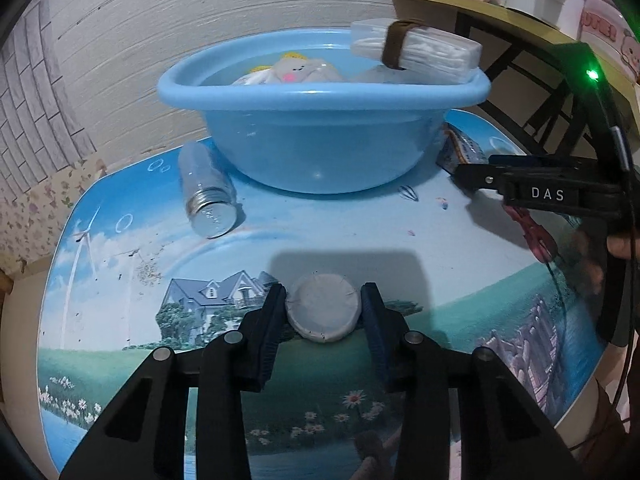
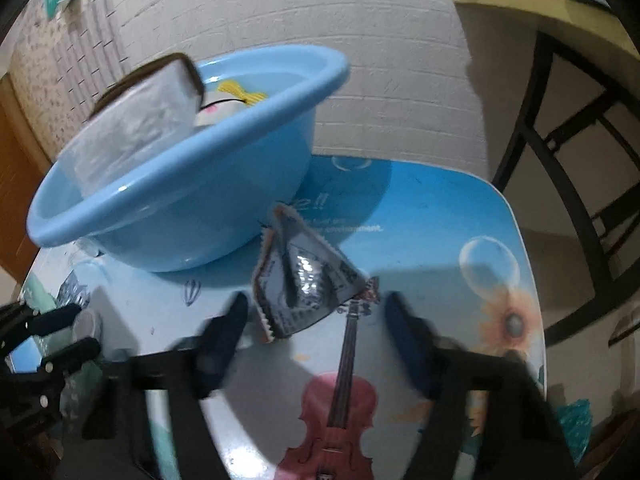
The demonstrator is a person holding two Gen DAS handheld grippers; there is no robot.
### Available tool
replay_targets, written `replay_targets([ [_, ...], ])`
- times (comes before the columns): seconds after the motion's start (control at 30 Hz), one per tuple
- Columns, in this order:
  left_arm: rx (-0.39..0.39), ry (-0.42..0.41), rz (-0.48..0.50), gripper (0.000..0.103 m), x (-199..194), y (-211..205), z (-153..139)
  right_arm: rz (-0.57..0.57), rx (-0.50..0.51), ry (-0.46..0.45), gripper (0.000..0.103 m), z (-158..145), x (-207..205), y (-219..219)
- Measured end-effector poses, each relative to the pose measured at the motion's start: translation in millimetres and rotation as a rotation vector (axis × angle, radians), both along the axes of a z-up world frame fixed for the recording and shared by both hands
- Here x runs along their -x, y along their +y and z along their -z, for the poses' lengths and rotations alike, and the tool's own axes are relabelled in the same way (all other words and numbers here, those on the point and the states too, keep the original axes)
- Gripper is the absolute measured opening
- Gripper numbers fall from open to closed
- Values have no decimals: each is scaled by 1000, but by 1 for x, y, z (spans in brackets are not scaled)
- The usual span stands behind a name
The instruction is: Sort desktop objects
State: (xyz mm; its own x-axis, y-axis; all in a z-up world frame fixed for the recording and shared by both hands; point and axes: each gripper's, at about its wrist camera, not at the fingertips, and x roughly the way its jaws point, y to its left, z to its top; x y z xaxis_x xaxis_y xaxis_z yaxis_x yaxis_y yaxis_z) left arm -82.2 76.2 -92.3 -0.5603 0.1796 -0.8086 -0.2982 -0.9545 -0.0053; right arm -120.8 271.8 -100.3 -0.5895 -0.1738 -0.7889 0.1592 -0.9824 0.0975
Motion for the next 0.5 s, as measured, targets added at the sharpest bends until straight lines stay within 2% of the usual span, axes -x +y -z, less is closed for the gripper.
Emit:
replay_targets([
  [0.03,0,-1,-4,37,0,-1,0,-10,8,1,38,0,-2,0],
  [0.1,1,-5,-14,37,0,-4,0,-12,2,4,32,-1,-6,-1],
  [0.23,4,-8,-39,37,-1,-10,-1,-9,-1,3,28,-3,-14,1],
  [0.5,-11,-9,-85,37,-10,-25,-6,-34,22,10,27,-12,-41,2],
])
